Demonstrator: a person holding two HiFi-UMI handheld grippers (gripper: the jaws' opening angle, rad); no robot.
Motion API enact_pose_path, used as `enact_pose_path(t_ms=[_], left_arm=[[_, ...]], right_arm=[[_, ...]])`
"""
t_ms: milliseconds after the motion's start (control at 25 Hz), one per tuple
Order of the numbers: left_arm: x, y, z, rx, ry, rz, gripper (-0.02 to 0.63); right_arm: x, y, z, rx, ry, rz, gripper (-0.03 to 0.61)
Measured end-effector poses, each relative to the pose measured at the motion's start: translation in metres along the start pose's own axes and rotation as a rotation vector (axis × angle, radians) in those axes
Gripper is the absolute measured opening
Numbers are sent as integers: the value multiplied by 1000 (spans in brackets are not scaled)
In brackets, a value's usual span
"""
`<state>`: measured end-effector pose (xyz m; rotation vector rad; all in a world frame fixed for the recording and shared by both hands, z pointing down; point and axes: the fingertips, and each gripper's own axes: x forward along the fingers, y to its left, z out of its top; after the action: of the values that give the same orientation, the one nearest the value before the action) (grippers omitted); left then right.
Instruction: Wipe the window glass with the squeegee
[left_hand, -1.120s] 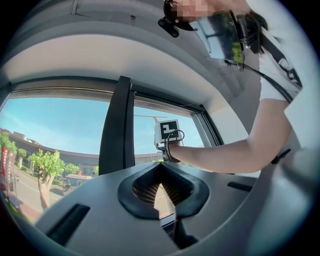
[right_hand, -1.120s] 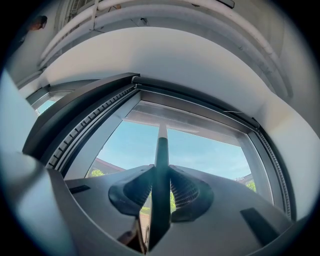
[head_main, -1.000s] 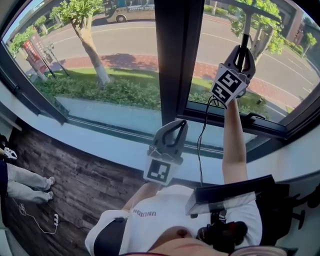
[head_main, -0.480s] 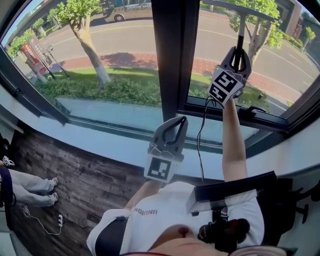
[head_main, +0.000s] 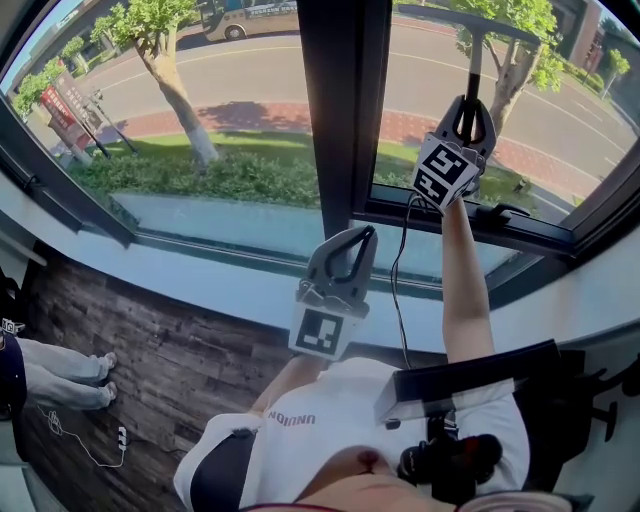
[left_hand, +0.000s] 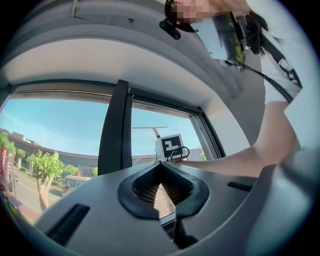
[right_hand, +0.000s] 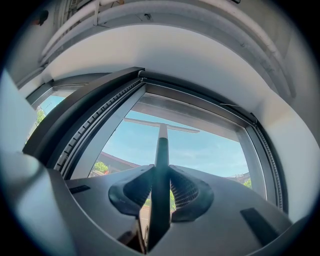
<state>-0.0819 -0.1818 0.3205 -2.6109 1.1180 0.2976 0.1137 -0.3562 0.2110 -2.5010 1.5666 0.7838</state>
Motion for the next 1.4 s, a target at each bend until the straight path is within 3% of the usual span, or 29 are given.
enact_pose_path(t_ms=[800,1400], left_arm=[[-4,-3,1,-27,-14,24,-5],[-9,-6,-4,42,28,-4,-5]], right_arm=[[-17,5,-23,-17,31,15,92],[-47,10,-62,-30,92,25,92]])
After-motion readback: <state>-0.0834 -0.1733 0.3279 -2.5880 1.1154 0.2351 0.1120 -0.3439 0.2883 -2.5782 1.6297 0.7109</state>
